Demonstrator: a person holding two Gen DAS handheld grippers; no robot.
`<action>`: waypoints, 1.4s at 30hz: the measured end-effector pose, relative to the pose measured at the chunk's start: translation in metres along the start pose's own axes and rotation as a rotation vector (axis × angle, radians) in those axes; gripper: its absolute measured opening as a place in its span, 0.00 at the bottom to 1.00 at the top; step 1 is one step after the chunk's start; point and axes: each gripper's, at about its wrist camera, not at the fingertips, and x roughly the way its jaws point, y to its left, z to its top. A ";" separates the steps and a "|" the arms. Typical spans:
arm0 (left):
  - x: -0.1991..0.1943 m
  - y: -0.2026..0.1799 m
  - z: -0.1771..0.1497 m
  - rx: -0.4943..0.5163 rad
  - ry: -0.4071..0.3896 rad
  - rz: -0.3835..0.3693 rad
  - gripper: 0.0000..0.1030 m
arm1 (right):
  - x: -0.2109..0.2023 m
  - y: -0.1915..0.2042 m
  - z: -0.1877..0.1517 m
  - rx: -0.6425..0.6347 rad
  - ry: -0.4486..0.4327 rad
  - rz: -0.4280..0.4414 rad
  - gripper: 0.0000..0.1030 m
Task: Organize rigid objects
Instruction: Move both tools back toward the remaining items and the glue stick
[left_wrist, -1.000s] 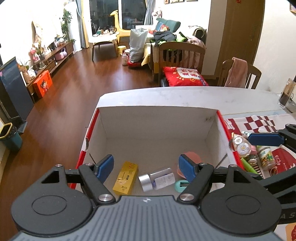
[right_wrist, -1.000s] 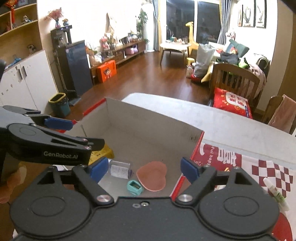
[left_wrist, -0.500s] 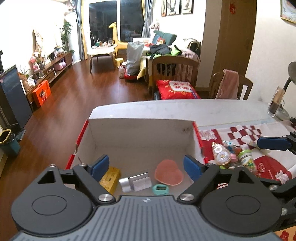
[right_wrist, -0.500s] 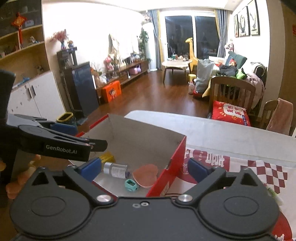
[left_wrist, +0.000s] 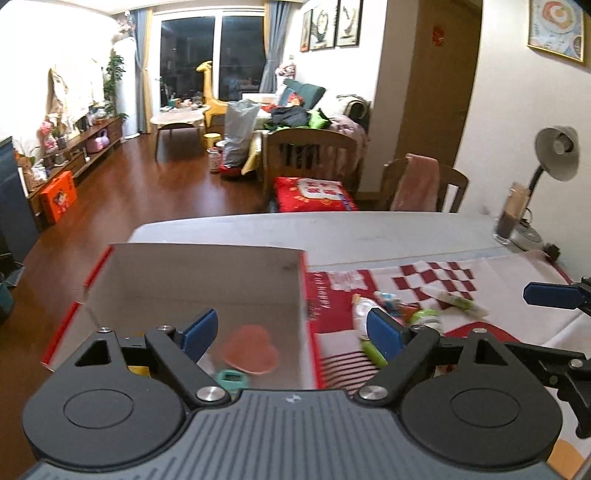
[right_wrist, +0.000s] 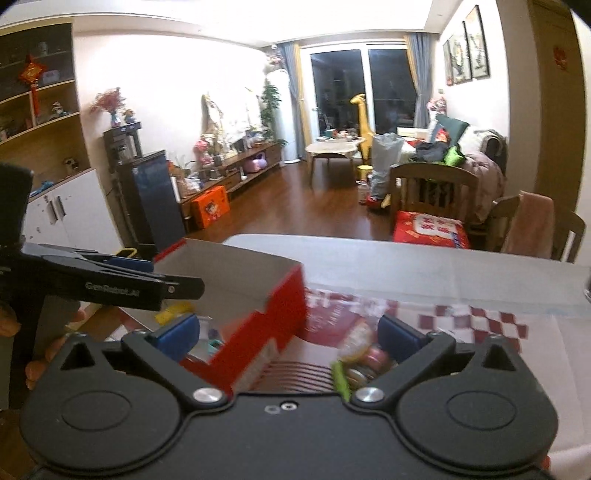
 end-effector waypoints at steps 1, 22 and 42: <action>0.003 -0.006 -0.002 0.003 0.005 -0.006 0.86 | -0.003 -0.005 -0.005 0.006 0.004 -0.009 1.00; 0.074 -0.135 -0.032 0.060 0.092 -0.052 0.86 | -0.023 -0.139 -0.053 0.119 0.060 -0.178 1.00; 0.174 -0.190 -0.040 0.056 0.185 0.033 0.86 | 0.074 -0.222 -0.058 0.013 0.168 -0.181 0.91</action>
